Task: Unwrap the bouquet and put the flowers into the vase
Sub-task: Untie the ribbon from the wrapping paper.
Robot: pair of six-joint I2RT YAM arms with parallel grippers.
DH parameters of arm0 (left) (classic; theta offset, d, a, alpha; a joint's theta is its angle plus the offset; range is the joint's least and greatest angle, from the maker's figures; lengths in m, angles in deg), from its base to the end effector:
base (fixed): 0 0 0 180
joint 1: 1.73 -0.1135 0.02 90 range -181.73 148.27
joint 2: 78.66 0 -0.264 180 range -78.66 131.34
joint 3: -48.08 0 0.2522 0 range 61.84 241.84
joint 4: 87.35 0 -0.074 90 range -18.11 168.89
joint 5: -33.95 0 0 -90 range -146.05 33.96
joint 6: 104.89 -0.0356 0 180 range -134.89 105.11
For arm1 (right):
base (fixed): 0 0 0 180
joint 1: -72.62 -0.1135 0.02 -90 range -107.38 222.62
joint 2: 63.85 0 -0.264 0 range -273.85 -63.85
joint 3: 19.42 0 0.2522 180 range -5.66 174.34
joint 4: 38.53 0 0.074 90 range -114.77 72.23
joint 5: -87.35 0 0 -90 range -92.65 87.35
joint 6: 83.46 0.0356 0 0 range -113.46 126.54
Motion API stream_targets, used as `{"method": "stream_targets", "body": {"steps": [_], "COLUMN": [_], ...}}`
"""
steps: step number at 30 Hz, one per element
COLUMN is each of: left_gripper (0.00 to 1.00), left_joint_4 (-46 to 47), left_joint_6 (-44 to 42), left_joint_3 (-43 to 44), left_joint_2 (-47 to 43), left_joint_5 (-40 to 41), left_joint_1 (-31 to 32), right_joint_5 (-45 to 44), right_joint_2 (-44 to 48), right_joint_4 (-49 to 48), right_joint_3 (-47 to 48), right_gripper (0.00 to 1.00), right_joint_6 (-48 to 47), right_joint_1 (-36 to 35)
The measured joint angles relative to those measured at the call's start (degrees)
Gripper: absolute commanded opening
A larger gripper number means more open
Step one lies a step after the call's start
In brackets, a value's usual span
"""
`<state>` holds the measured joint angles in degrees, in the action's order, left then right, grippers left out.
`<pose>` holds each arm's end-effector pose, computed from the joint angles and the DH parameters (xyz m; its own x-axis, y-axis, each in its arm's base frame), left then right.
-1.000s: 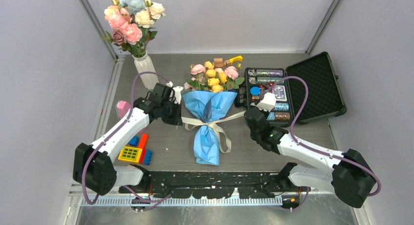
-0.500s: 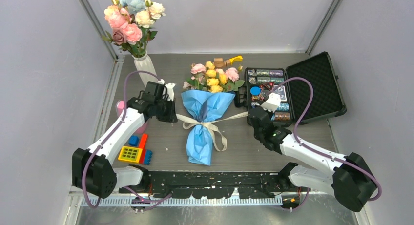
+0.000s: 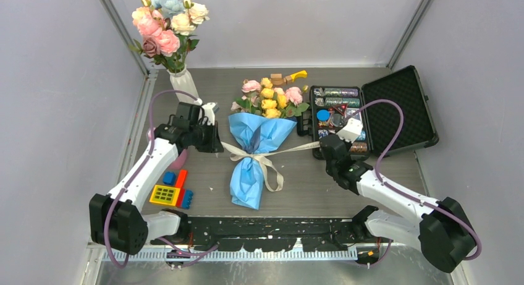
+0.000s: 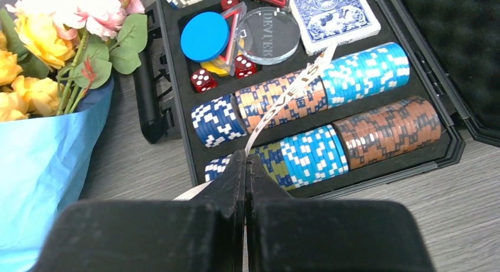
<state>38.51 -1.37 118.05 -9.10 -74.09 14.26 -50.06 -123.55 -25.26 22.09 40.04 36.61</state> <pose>0.2313 -0.0778 0.2757 -0.8560 0.0140 -0.5168 0.2447 0.8916 -0.3811 0.1853 0.1023 0.2115 -0.2913 0.2501 -0.9234 0.3248 0.9337 0.1504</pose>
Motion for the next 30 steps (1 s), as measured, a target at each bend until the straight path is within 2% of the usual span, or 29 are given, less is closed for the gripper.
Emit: {"method": "stream_targets", "body": {"steps": [7,16,24,30], "left_gripper": [0.0,0.0,0.0,0.0], "left_joint_4": [0.7,3.0,10.2,13.2], "left_joint_6": [0.7,4.2,10.5,13.7], "left_joint_3": [0.0,2.8,0.5,-5.1], "left_joint_2": [0.9,3.1,3.1,2.9], "left_joint_5": [-2.8,-1.7,-1.0,-1.1], "left_joint_1": [1.6,11.3,11.1,6.7], "right_joint_5": [3.9,11.2,16.3,17.2], "right_joint_2": [0.1,-1.7,-4.4,-5.3], "right_joint_4": [1.7,3.8,5.3,6.0], "right_joint_3": [1.0,6.6,8.7,8.7], "right_gripper": [0.0,0.0,0.0,0.0], "right_joint_6": [-2.5,-5.7,-6.3,-6.5], "right_joint_1": [6.0,16.7,21.7,22.7]}}
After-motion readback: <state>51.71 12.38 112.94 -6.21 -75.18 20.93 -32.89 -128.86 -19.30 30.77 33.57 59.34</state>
